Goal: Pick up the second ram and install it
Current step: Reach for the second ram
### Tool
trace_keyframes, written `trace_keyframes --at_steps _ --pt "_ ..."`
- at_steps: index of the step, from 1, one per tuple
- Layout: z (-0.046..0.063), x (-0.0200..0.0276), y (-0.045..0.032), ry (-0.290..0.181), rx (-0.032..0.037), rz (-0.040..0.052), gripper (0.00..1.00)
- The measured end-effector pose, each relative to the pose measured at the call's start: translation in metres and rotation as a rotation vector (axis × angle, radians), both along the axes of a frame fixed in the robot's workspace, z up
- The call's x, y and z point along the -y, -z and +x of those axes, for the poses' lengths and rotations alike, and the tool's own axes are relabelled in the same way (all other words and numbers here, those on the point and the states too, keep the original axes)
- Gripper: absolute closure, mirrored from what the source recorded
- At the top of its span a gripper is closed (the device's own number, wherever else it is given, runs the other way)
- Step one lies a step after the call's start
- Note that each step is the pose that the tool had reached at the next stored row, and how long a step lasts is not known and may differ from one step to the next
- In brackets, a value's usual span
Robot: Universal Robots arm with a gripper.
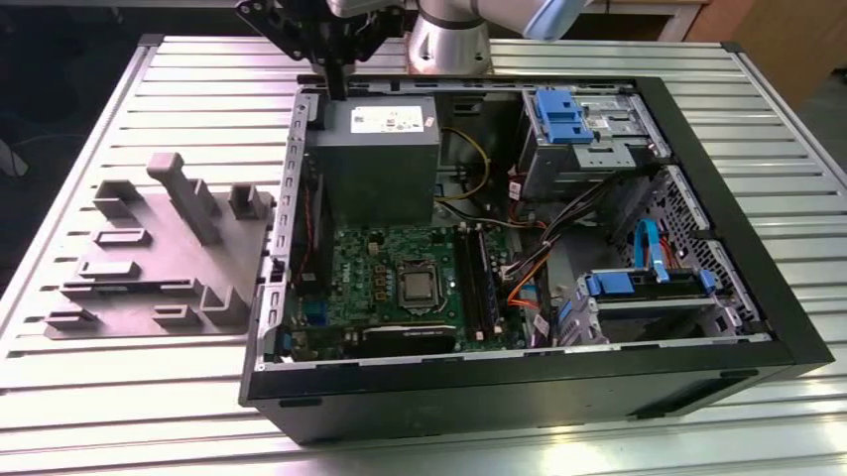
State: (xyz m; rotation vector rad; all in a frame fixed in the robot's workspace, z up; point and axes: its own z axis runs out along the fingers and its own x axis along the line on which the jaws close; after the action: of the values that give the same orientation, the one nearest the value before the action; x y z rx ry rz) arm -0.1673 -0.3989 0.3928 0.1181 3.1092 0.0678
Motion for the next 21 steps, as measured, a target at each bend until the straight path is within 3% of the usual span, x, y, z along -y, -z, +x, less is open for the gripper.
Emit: trace_keyframes --at_steps 13,21 --pt "-0.026 0.0027 0.0019 0.0 0.0022 0.0 0.9" --pt "-0.049 0.0048 0.0034 0.0 0.0034 0.0 0.9"
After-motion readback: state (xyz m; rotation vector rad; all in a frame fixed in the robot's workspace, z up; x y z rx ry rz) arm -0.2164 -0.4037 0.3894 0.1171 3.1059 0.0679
